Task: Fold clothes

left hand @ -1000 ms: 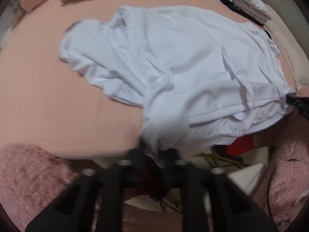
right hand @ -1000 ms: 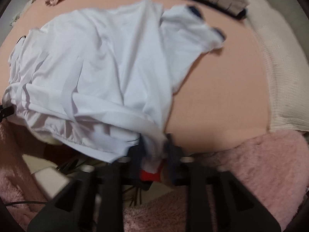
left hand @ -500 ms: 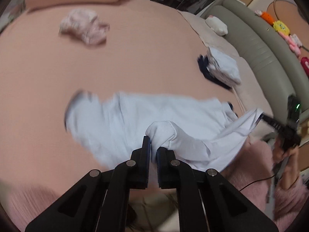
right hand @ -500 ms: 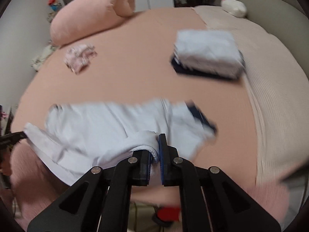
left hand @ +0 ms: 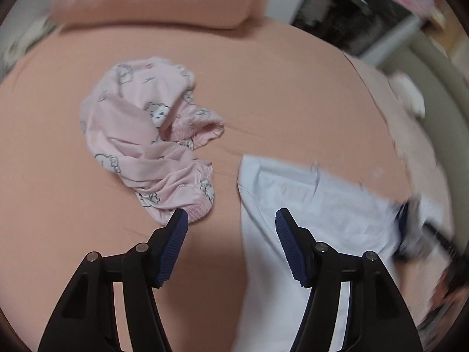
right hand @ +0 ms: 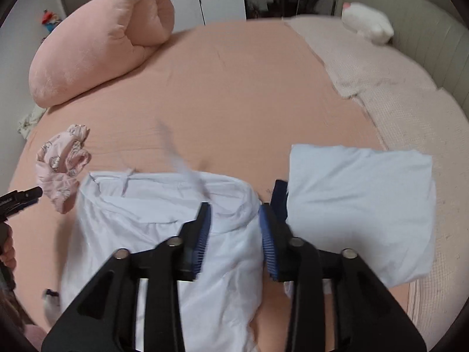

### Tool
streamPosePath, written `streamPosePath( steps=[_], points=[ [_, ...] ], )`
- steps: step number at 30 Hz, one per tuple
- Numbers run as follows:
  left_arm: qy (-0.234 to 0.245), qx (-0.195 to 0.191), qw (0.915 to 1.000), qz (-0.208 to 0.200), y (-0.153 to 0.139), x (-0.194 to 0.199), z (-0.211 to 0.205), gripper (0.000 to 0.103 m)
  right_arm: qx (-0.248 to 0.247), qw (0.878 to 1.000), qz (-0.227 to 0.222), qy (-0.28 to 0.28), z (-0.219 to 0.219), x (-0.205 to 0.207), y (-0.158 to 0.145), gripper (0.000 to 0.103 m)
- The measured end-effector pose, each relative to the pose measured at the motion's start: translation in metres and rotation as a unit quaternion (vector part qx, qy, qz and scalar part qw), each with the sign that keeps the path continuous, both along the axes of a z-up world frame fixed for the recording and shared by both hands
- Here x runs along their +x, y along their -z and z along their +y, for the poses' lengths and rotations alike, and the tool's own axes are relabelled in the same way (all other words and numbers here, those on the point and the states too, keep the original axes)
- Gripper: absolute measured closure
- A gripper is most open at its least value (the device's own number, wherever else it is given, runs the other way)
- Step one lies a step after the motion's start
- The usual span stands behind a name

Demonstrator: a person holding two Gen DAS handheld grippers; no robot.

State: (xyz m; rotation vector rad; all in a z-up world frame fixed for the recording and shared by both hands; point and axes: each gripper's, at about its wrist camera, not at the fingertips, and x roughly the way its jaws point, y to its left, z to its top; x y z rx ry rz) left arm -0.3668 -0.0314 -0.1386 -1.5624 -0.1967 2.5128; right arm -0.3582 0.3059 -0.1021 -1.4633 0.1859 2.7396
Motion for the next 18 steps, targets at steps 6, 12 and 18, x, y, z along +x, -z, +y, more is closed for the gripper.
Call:
streamPosePath(
  steps=[6, 12, 18],
  points=[
    [0.079, -0.086, 0.9925, -0.038, 0.062, 0.001, 0.034, 0.069, 0.038, 0.994, -0.084, -0.054, -0.023, -0.016, 0.06, 0.06],
    [0.085, -0.104, 0.991, -0.003, 0.064, -0.03, 0.045, 0.074, 0.096, 0.981, -0.117, -0.118, -0.056, -0.042, 0.091, 0.064],
    [0.079, -0.083, 0.9929, 0.03, 0.056, -0.073, 0.033, 0.074, 0.153, 0.984, -0.055, -0.077, -0.062, -0.064, 0.089, 0.062]
  ],
)
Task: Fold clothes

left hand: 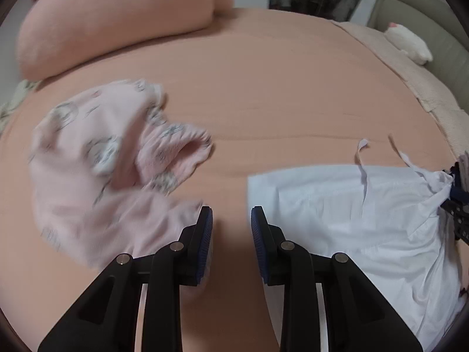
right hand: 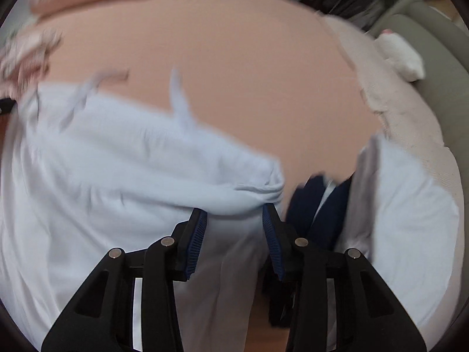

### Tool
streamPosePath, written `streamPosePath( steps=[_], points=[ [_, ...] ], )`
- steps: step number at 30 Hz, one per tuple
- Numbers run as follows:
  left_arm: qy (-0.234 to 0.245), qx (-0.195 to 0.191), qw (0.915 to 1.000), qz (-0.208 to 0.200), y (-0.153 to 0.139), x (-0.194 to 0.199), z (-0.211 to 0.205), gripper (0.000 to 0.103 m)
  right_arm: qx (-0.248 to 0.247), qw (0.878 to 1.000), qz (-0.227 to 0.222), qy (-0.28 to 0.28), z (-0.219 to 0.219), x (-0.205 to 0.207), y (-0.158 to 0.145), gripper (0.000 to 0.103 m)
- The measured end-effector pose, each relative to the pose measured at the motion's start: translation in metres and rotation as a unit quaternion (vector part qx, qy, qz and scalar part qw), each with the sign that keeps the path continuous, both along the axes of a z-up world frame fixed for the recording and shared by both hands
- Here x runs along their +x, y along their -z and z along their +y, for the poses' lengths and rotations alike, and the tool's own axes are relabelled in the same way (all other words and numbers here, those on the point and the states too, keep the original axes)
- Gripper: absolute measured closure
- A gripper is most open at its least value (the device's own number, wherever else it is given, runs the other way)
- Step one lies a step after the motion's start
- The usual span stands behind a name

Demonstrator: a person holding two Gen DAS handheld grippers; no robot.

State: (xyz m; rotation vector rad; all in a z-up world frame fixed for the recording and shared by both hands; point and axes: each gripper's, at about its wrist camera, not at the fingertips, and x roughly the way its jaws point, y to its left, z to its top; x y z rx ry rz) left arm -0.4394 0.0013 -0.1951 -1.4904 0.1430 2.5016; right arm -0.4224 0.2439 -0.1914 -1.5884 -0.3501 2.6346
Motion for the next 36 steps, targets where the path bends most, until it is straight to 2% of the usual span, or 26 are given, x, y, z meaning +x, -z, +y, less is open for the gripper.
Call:
streamPosePath(
  steps=[2, 4, 6, 7, 8, 10, 12, 13, 15, 16, 17, 18, 20, 21, 22, 23, 24, 25, 27, 30, 33, 34, 35, 36],
  points=[
    [0.029, -0.007, 0.9995, -0.013, 0.009, -0.007, 0.003, 0.074, 0.007, 1.0, -0.017, -0.007, -0.001, -0.011, 0.01, 0.062],
    [0.037, -0.009, 0.9993, -0.001, 0.011, -0.005, 0.002, 0.074, 0.008, 0.999, -0.034, -0.021, -0.002, -0.021, 0.022, 0.062],
    [0.037, -0.001, 0.9991, 0.019, 0.008, -0.002, -0.003, 0.074, 0.003, 1.0, -0.023, -0.018, 0.004, -0.027, 0.017, 0.067],
    [0.04, -0.005, 0.9987, 0.03, 0.006, 0.001, -0.004, 0.074, 0.004, 1.0, -0.013, -0.004, 0.01, -0.029, 0.014, 0.083],
    [0.044, -0.015, 0.998, 0.043, 0.004, 0.004, -0.003, 0.074, 0.005, 1.0, -0.003, 0.01, 0.017, -0.03, 0.01, 0.088],
    [0.05, -0.028, 0.9959, 0.07, -0.004, 0.008, -0.001, 0.074, 0.014, 0.999, 0.01, 0.033, 0.032, -0.034, 0.005, 0.089],
    [0.064, -0.034, 0.9934, 0.089, -0.011, 0.011, 0.004, 0.074, 0.007, 0.999, 0.004, 0.047, 0.042, -0.038, 0.003, 0.088],
    [0.081, -0.029, 0.9923, 0.089, -0.014, 0.011, 0.01, 0.074, -0.001, 0.999, 0.008, 0.048, 0.043, -0.039, 0.0, 0.087],
    [0.116, -0.022, 0.9893, 0.085, -0.018, 0.009, 0.021, 0.065, -0.011, 0.999, 0.03, 0.039, 0.041, -0.038, -0.012, 0.08],
    [0.137, -0.029, 0.9871, 0.078, -0.014, 0.005, 0.031, 0.057, -0.014, 0.999, 0.042, 0.029, 0.038, -0.039, -0.019, 0.077],
    [0.156, -0.042, 0.9845, 0.069, -0.01, 0.006, 0.043, 0.054, -0.013, 0.998, 0.053, 0.021, 0.035, -0.038, -0.026, 0.073],
    [0.169, -0.063, 0.9822, 0.054, -0.002, 0.005, 0.052, 0.053, -0.012, 0.999, 0.045, 0.016, 0.034, -0.04, -0.026, 0.07],
    [0.184, -0.117, 0.9759, 0.019, 0.022, -0.005, 0.067, 0.052, -0.015, 1.0, -0.004, 0.003, 0.031, -0.05, -0.01, 0.056],
    [0.185, -0.132, 0.9737, 0.021, 0.026, -0.004, 0.071, 0.054, -0.008, 1.0, -0.023, -0.008, 0.027, -0.054, 0.0, 0.055],
    [0.187, -0.139, 0.9719, 0.033, 0.025, -0.002, 0.076, 0.08, 0.008, 0.999, -0.035, -0.024, 0.022, -0.056, 0.012, 0.055],
    [0.189, -0.147, 0.9699, 0.045, 0.024, 0.0, 0.081, 0.1, 0.024, 0.998, -0.047, -0.039, 0.017, -0.058, 0.024, 0.058],
    [0.189, -0.145, 0.9694, 0.061, 0.019, 0.002, 0.084, 0.101, 0.036, 0.997, -0.044, -0.047, 0.013, -0.058, 0.027, 0.068],
    [0.187, -0.135, 0.9696, 0.081, 0.011, 0.003, 0.086, 0.101, 0.044, 0.998, -0.028, -0.046, 0.01, -0.057, 0.022, 0.097],
    [0.182, -0.117, 0.97, 0.111, -0.002, 0.003, 0.089, 0.101, 0.052, 0.998, 0.015, -0.039, 0.007, -0.055, 0.008, 0.098],
    [0.134, -0.118, 0.977, 0.117, -0.003, -0.015, 0.09, 0.101, 0.034, 0.997, 0.064, 0.012, 0.025, -0.059, -0.009, 0.098],
    [0.085, -0.114, 0.9873, 0.07, 0.015, -0.041, 0.083, 0.096, 0.05, 0.997, 0.023, 0.047, 0.037, -0.085, 0.01, 0.097],
    [0.069, -0.114, 0.9897, 0.051, 0.023, -0.049, 0.079, 0.089, 0.057, 0.997, 0.006, 0.057, 0.04, -0.095, 0.018, 0.097],
    [0.054, -0.114, 0.9915, 0.031, 0.03, -0.056, 0.075, 0.084, 0.064, 0.996, -0.011, 0.066, 0.043, -0.104, 0.027, 0.092],
    [0.038, -0.097, 0.9941, 0.03, 0.029, -0.058, 0.067, 0.08, 0.076, 0.995, -0.019, 0.067, 0.042, -0.111, 0.031, 0.09]
  ],
)
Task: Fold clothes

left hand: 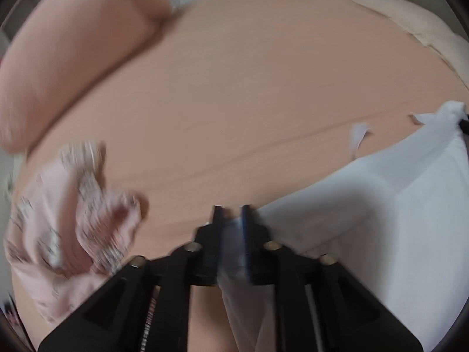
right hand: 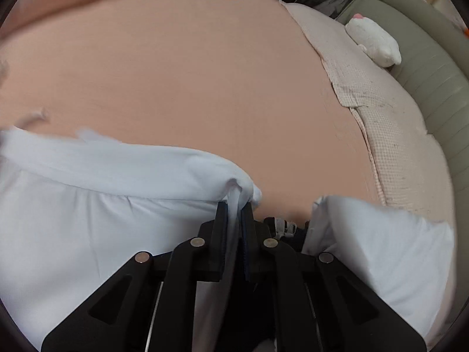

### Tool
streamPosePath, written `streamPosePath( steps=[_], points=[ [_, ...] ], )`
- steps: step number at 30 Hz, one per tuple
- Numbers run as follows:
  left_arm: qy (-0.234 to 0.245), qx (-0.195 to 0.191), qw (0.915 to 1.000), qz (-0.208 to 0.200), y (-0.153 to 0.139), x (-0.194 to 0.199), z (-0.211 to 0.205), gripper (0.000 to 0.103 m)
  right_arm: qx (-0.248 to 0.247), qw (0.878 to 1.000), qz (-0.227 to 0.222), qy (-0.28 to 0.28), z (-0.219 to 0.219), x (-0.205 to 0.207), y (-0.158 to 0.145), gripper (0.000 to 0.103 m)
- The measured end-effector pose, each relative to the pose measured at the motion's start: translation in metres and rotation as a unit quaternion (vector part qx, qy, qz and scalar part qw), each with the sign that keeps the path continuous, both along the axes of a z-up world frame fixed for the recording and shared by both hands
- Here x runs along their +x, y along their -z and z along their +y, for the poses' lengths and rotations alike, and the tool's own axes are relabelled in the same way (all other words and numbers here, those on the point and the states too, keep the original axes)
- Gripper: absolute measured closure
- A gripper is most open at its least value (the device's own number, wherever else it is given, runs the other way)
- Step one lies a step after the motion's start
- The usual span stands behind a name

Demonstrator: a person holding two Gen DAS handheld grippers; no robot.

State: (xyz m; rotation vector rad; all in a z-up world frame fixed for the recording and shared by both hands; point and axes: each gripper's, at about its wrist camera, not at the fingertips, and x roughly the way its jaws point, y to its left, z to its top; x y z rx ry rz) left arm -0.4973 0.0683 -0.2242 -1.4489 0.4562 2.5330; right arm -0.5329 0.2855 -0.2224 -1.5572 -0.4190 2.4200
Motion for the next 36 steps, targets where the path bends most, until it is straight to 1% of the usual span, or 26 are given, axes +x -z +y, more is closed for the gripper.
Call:
streamPosePath(
  steps=[1, 2, 4, 6, 7, 9, 11, 12, 13, 14, 16, 18, 20, 22, 23, 25, 26, 27, 28, 30, 31, 32, 33, 34, 35, 36],
  points=[
    [-0.015, 0.032, 0.9993, 0.014, -0.008, 0.002, -0.011, 0.065, 0.01, 1.0, 0.002, -0.007, -0.004, -0.001, -0.001, 0.086],
    [-0.03, 0.053, 0.998, 0.019, -0.012, 0.004, -0.024, 0.05, -0.001, 1.0, 0.013, -0.009, -0.004, 0.001, -0.007, 0.081],
    [-0.059, 0.076, 0.9952, 0.017, -0.014, 0.006, -0.049, 0.048, -0.05, 0.997, 0.051, -0.008, 0.001, 0.009, -0.024, 0.075],
    [-0.062, 0.098, 0.9929, -0.029, -0.003, 0.001, -0.061, 0.049, -0.078, 0.994, 0.073, -0.008, 0.011, 0.011, -0.033, 0.073],
    [-0.06, 0.113, 0.9905, -0.051, 0.002, -0.001, -0.065, 0.051, -0.089, 0.993, 0.07, -0.012, 0.011, 0.015, -0.037, 0.068],
    [-0.058, 0.147, 0.9847, -0.074, 0.006, -0.004, -0.074, 0.051, -0.107, 0.992, 0.062, -0.019, 0.011, 0.021, -0.042, 0.066],
    [-0.057, 0.178, 0.9783, -0.089, 0.005, -0.009, -0.074, 0.051, -0.102, 0.994, 0.036, -0.023, 0.008, 0.017, -0.034, 0.066],
    [-0.05, 0.185, 0.9765, -0.098, 0.006, -0.011, -0.072, 0.053, -0.098, 0.995, 0.013, -0.023, 0.007, 0.012, -0.025, 0.066],
    [-0.036, 0.167, 0.9803, -0.099, 0.006, -0.013, -0.066, 0.074, -0.092, 0.995, -0.007, -0.025, 0.007, 0.007, -0.016, 0.066],
    [-0.019, 0.14, 0.9854, -0.095, 0.005, -0.013, -0.059, 0.092, -0.084, 0.996, -0.024, -0.029, 0.005, 0.002, -0.007, 0.066],
    [0.013, 0.102, 0.9907, -0.089, 0.0, -0.016, -0.049, 0.095, -0.065, 0.996, -0.033, -0.041, 0.002, -0.003, 0.001, 0.066],
    [0.03, 0.077, 0.9932, -0.082, -0.009, -0.019, -0.049, 0.095, -0.053, 0.997, -0.034, -0.05, 0.0, -0.009, 0.004, 0.067],
    [0.046, 0.052, 0.9951, -0.071, -0.022, -0.027, -0.056, 0.095, -0.074, 0.995, -0.033, -0.051, 0.003, -0.015, 0.001, 0.081],
    [0.053, 0.014, 0.9968, -0.057, -0.031, -0.036, -0.062, 0.095, -0.086, 0.994, -0.027, -0.057, 0.006, -0.02, -0.003, 0.084],
    [0.055, 0.007, 0.9968, -0.057, -0.033, -0.04, -0.065, 0.095, -0.088, 0.994, -0.022, -0.06, 0.006, -0.024, -0.003, 0.085],
    [0.055, 0.016, 0.9962, -0.066, -0.035, -0.047, -0.068, 0.088, -0.086, 0.995, -0.01, -0.058, 0.005, -0.033, -0.003, 0.086],
    [0.048, 0.02, 0.9963, -0.069, -0.034, -0.05, -0.07, 0.065, -0.077, 0.996, -0.005, -0.049, 0.006, -0.038, -0.001, 0.082],
    [0.037, 0.021, 0.9967, -0.069, -0.032, -0.053, -0.073, 0.05, -0.071, 0.997, -0.002, -0.038, 0.008, -0.043, 0.001, 0.081],
    [0.019, 0.025, 0.9972, -0.068, -0.029, -0.055, -0.078, 0.04, -0.075, 0.997, -0.003, -0.026, 0.012, -0.047, 0.003, 0.078],
    [-0.004, 0.049, 0.9955, -0.08, -0.02, -0.059, -0.089, 0.041, -0.102, 0.995, 0.009, -0.001, 0.021, -0.05, 0.0, 0.076],
    [-0.005, 0.066, 0.9934, -0.094, -0.013, -0.059, -0.094, 0.046, -0.109, 0.994, 0.019, 0.005, 0.024, -0.05, -0.003, 0.071],
    [-0.004, 0.074, 0.9918, -0.104, -0.007, -0.059, -0.097, 0.053, -0.115, 0.993, 0.025, 0.007, 0.026, -0.05, -0.006, 0.066],
    [0.001, 0.076, 0.9914, -0.106, -0.002, -0.057, -0.097, 0.058, -0.117, 0.993, 0.026, 0.004, 0.028, -0.05, -0.008, 0.066],
    [0.007, 0.078, 0.9914, -0.105, 0.003, -0.055, -0.095, 0.069, -0.121, 0.992, 0.021, 0.0, 0.028, -0.052, -0.008, 0.065],
    [0.013, 0.084, 0.991, -0.104, 0.005, -0.053, -0.093, 0.075, -0.126, 0.992, 0.014, -0.004, 0.028, -0.055, -0.006, 0.064],
    [0.019, 0.093, 0.9903, -0.102, 0.007, -0.052, -0.089, 0.076, -0.133, 0.991, 0.005, -0.007, 0.029, -0.056, -0.005, 0.064]
  ],
)
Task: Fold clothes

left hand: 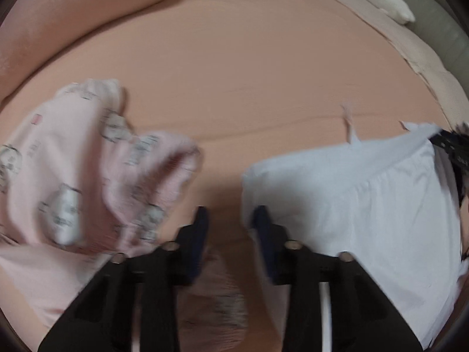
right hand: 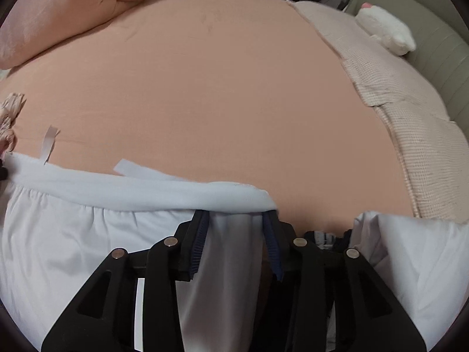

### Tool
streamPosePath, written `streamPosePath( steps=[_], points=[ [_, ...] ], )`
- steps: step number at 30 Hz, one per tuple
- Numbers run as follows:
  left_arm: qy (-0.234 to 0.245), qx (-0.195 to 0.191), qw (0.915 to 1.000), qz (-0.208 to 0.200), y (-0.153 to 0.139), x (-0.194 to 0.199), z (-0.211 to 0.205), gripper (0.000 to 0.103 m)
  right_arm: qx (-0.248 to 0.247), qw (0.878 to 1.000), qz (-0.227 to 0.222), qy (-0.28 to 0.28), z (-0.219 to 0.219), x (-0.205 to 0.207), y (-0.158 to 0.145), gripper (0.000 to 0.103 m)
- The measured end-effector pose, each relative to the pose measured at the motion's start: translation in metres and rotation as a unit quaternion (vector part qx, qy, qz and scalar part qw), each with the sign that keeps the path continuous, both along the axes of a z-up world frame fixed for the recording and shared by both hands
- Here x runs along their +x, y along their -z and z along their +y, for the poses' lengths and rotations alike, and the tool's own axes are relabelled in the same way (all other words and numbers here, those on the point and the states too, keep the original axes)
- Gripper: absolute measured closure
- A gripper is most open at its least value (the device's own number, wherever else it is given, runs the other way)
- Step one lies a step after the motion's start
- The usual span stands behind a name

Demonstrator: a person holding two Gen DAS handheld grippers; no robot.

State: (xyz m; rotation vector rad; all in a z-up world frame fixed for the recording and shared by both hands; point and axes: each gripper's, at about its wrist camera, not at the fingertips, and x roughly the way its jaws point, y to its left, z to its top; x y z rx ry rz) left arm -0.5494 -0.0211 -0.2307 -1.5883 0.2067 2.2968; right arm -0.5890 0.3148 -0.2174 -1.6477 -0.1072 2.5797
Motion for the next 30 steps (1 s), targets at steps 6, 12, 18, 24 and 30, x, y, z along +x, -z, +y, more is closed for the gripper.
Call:
streamPosePath(
  steps=[6, 12, 18, 24, 30],
  points=[
    [-0.015, -0.063, 0.9974, 0.032, -0.007, 0.023, 0.028, 0.093, -0.055, 0.993, -0.042, -0.098, 0.006, -0.005, -0.007, 0.053],
    [-0.053, -0.115, 0.9908, 0.048, -0.014, 0.016, 0.014, 0.093, -0.071, 0.992, -0.038, -0.1, 0.015, -0.02, -0.02, 0.054],
    [-0.098, -0.009, 0.995, 0.01, -0.013, 0.01, -0.024, 0.075, -0.108, 0.989, -0.02, -0.103, 0.029, -0.027, -0.028, 0.053],
    [-0.056, 0.008, 0.9984, 0.005, -0.003, 0.008, -0.002, 0.062, -0.081, 0.99, -0.018, -0.117, -0.003, 0.017, -0.053, 0.042],
    [-0.036, -0.124, 0.9902, 0.053, 0.002, 0.001, 0.031, 0.103, -0.023, 0.987, -0.063, -0.144, -0.018, 0.011, -0.024, 0.031]
  ],
)
